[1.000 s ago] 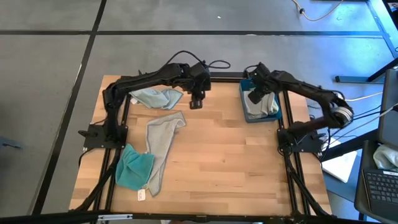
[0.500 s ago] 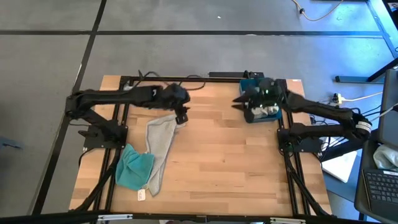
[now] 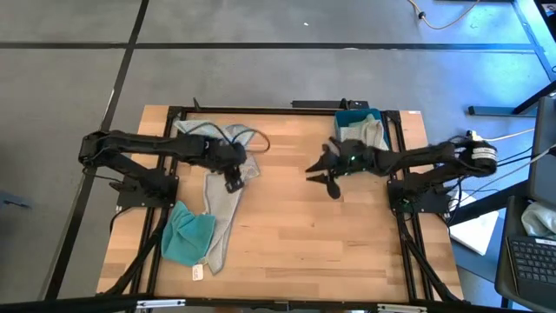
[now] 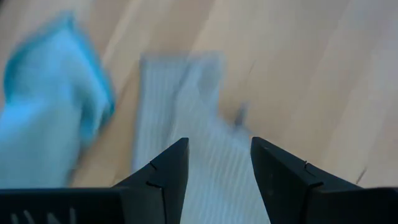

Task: Fold microfiber towels
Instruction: Fold the grey microfiber cloth

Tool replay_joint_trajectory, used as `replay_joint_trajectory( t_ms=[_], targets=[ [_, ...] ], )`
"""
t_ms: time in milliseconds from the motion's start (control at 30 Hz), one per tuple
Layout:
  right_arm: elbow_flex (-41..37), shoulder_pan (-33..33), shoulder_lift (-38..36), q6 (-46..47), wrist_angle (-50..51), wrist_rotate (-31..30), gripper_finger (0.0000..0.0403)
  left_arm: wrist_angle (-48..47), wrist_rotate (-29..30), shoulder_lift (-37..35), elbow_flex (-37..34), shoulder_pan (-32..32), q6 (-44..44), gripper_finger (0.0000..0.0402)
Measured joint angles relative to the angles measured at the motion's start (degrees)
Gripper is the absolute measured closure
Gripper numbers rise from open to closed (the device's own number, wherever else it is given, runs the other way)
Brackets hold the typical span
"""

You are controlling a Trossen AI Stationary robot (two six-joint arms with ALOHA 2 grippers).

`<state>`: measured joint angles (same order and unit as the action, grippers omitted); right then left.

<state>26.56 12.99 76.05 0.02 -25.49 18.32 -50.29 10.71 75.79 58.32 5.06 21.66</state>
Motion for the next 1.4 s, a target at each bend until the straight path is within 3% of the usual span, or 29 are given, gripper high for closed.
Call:
replay_joint_trajectory(
  t_ms=[133,233,333,500,633,700,800,867,1067,1200,1400],
  targets=[
    [0.0,-4.0,5.9,1.3,-5.9,-4.0,0.0263,-11.0,5.3,0.4,0.0,-5.7,8.7,0.0237],
    [0.0,-6.5,9.9,1.4,-13.2,-6.7,0.0263,-14.2,8.7,0.7,-0.2,-9.1,10.8,0.0237],
    [1.0,-8.2,12.6,1.0,-17.6,-6.6,0.0263,-10.4,12.6,0.7,-1.3,-10.3,9.5,0.0237],
    [2.9,-11.1,13.9,4.2,-17.4,-6.4,0.0263,-8.8,15.7,0.7,-5.5,-9.4,9.5,0.0237],
    [2.9,-14.6,14.0,4.1,-17.0,-6.3,0.0263,-4.0,21.5,-0.2,-10.3,-7.3,8.7,0.0237],
    [2.9,-15.6,14.0,3.0,-17.1,-6.2,0.0263,4.8,19.7,-0.5,-12.1,-5.2,4.2,0.0237],
    [2.9,-16.1,14.0,1.2,-17.1,-6.3,0.0263,18.3,9.1,-0.7,-13.0,-1.0,-3.4,0.0236],
    [2.9,-16.1,14.0,1.1,-17.0,-7.1,0.0263,21.5,4.1,-0.5,-13.0,2.3,-6.3,0.0236],
    [2.9,-16.1,14.0,-1.1,-15.8,-10.6,0.0263,24.5,2.9,1.2,-12.9,8.8,-15.1,0.0229],
    [2.9,-15.5,14.0,-9.0,-15.5,-12.9,0.0263,29.7,0.2,4.5,-12.8,8.9,-17.6,0.0208],
    [2.9,-12.0,14.0,-12.5,-16.8,-14.5,0.0263,31.1,-3.8,12.4,-12.2,9.2,-16.3,0.0173]
  ],
)
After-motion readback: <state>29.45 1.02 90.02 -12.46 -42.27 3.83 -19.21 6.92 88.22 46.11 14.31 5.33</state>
